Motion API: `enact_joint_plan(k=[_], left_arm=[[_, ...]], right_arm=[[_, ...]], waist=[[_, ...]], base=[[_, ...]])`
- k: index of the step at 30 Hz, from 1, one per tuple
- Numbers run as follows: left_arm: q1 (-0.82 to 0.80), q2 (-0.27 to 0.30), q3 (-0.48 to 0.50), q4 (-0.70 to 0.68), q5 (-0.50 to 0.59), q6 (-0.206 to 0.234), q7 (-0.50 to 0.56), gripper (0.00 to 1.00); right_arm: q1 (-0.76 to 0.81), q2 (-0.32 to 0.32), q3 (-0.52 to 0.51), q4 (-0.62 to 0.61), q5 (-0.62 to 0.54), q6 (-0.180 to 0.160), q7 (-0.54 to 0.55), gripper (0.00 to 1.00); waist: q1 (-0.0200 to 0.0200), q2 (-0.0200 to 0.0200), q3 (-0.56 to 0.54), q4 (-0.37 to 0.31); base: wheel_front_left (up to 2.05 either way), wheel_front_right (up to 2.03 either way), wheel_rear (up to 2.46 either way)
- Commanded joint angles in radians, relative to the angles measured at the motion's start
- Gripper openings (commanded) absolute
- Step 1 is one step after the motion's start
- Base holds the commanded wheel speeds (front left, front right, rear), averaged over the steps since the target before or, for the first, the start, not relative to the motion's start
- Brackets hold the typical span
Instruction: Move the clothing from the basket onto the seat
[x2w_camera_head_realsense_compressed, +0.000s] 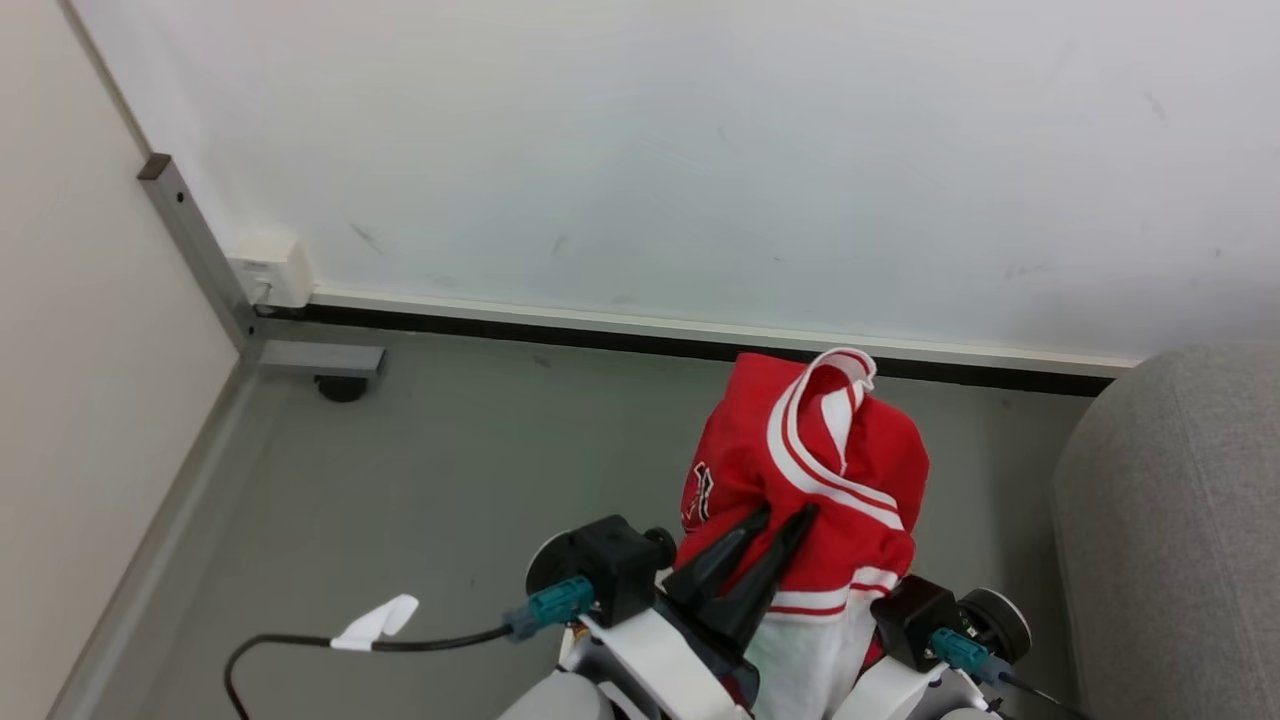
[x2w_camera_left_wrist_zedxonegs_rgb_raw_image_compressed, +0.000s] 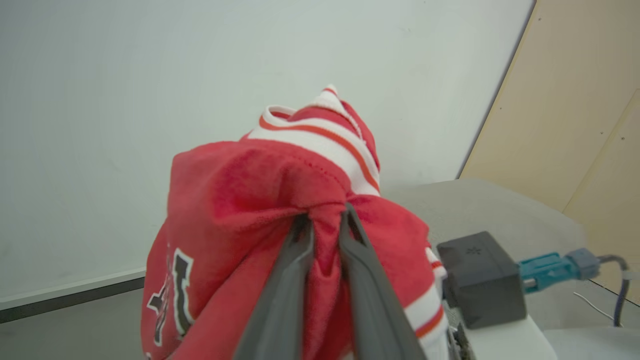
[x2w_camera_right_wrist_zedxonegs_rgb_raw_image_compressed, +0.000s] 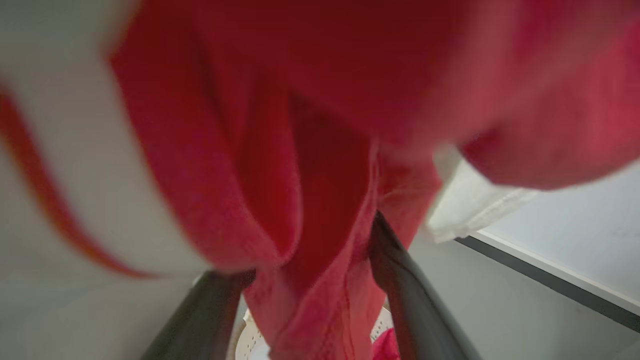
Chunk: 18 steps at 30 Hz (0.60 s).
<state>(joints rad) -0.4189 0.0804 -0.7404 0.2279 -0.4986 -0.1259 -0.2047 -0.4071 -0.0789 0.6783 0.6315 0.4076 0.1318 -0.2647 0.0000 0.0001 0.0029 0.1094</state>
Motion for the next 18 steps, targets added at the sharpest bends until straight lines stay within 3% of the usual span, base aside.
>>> enact_joint_plan(k=[1,4,5,6,7,18], left_arm=[[0.012,-0.001,-0.014,-0.011,-0.01,-0.004,0.003,0.0],[0.01,0.005,-0.031,-0.016,-0.022,-0.004,0.006,0.0],[0.011,0.008,-0.033,-0.016,-0.027,-0.004,0.006,0.0],[0.01,0.01,-0.034,-0.016,-0.032,-0.004,0.005,0.0],[0.01,0.012,-0.034,-0.017,-0.036,-0.005,0.003,0.0],[0.002,0.031,-0.008,0.0,-0.054,0.01,-0.01,0.0]], right_arm=[[-0.025,-0.011,0.022,0.016,0.015,-0.002,0.0,1.0],[-0.039,-0.016,0.041,0.029,0.04,-0.002,0.0,1.0],[-0.042,-0.017,0.042,0.031,0.049,-0.002,0.0,0.68],[-0.044,-0.017,0.038,0.026,0.055,-0.002,0.0,0.19],[-0.044,-0.018,0.035,0.019,0.058,-0.002,0.0,0.0],[-0.019,-0.019,0.015,-0.02,0.06,-0.002,0.0,0.0]], waist=[[0.0,-0.0001,-0.002,0.021],[0.0,-0.0001,-0.004,0.036],[0.0,-0.0001,-0.004,0.039],[0.0,-0.0001,-0.004,0.041],[0.0,-0.0001,-0.004,0.043],[0.0,-0.0001,-0.002,0.023]], base=[[0.0,0.0,0.0],[0.0,0.0,0.0],[0.0,0.0,0.0],[0.0,0.0,0.0],[0.0,0.0,0.0],[0.0,0.0,0.0]])
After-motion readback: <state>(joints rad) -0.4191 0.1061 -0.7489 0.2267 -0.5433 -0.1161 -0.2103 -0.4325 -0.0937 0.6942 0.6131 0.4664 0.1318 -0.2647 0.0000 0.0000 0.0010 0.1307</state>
